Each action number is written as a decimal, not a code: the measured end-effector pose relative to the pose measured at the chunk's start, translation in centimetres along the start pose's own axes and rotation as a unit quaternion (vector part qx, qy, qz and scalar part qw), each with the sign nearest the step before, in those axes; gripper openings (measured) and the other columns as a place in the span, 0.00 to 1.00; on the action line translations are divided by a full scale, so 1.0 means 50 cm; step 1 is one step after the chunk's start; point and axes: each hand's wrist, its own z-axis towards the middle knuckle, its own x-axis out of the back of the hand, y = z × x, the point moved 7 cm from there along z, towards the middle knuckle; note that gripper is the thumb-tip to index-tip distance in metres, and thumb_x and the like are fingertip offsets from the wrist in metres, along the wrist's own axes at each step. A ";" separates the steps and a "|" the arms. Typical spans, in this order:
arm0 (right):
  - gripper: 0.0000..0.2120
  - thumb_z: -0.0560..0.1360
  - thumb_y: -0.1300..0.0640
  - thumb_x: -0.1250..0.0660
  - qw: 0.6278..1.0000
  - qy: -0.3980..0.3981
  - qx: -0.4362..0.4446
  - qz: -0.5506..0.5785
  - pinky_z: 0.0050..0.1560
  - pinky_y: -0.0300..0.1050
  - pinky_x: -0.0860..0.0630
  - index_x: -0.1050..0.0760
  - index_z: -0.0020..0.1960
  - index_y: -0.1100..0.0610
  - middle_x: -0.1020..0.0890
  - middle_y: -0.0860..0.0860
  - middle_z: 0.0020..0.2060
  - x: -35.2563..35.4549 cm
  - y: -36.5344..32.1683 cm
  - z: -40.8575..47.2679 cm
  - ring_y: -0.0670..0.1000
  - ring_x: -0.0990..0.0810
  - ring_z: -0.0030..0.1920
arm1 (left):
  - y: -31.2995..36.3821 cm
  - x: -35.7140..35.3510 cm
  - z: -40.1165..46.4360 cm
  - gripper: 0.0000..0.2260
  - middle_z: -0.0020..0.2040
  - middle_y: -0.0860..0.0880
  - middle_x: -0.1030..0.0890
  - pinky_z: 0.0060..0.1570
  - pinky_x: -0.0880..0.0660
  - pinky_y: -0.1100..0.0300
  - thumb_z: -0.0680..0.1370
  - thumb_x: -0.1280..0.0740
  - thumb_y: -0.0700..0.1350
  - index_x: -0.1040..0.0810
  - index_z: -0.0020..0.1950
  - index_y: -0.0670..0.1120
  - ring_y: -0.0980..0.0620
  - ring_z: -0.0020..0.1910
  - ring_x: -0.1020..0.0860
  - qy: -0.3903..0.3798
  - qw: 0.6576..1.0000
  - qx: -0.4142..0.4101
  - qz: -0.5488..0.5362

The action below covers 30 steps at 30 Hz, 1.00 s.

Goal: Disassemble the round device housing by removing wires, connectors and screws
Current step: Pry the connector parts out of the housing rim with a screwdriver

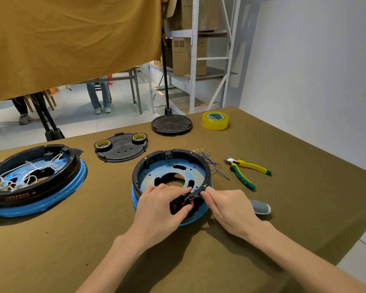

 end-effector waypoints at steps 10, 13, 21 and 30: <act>0.15 0.86 0.46 0.48 0.999 -0.034 0.023 -0.006 0.31 0.26 0.45 0.26 0.49 0.50 0.22 0.42 0.33 -0.013 -0.011 -0.013 0.42 0.28 0.29 | -0.015 -0.006 0.005 0.18 0.54 0.63 0.16 0.51 0.37 0.70 0.77 0.33 0.62 0.20 0.65 0.61 0.70 0.47 0.27 -0.020 0.999 0.028 -0.007; 0.17 0.86 0.46 0.49 0.999 -0.042 0.019 0.014 0.32 0.27 0.43 0.25 0.49 0.51 0.22 0.43 0.34 -0.012 -0.017 -0.011 0.40 0.32 0.30 | -0.028 -0.013 0.009 0.17 0.55 0.64 0.17 0.55 0.34 0.65 0.77 0.31 0.62 0.21 0.65 0.64 0.63 0.51 0.24 -0.045 0.998 0.041 -0.021; 0.14 0.85 0.47 0.47 0.994 -0.098 0.029 0.049 0.37 0.31 0.35 0.25 0.60 0.49 0.19 0.42 0.47 -0.003 -0.018 -0.019 0.41 0.26 0.37 | -0.029 -0.016 0.007 0.16 0.56 0.65 0.18 0.56 0.35 0.66 0.78 0.30 0.61 0.21 0.66 0.63 0.65 0.53 0.25 -0.044 0.998 0.036 -0.023; 0.14 0.86 0.48 0.46 0.993 -0.108 0.034 0.035 0.37 0.43 0.24 0.23 0.61 0.50 0.18 0.44 0.46 -0.002 -0.015 -0.019 0.45 0.21 0.39 | -0.012 -0.005 0.005 0.16 0.57 0.64 0.16 0.55 0.35 0.66 0.78 0.30 0.58 0.20 0.66 0.62 0.68 0.51 0.26 -0.039 0.999 0.006 -0.024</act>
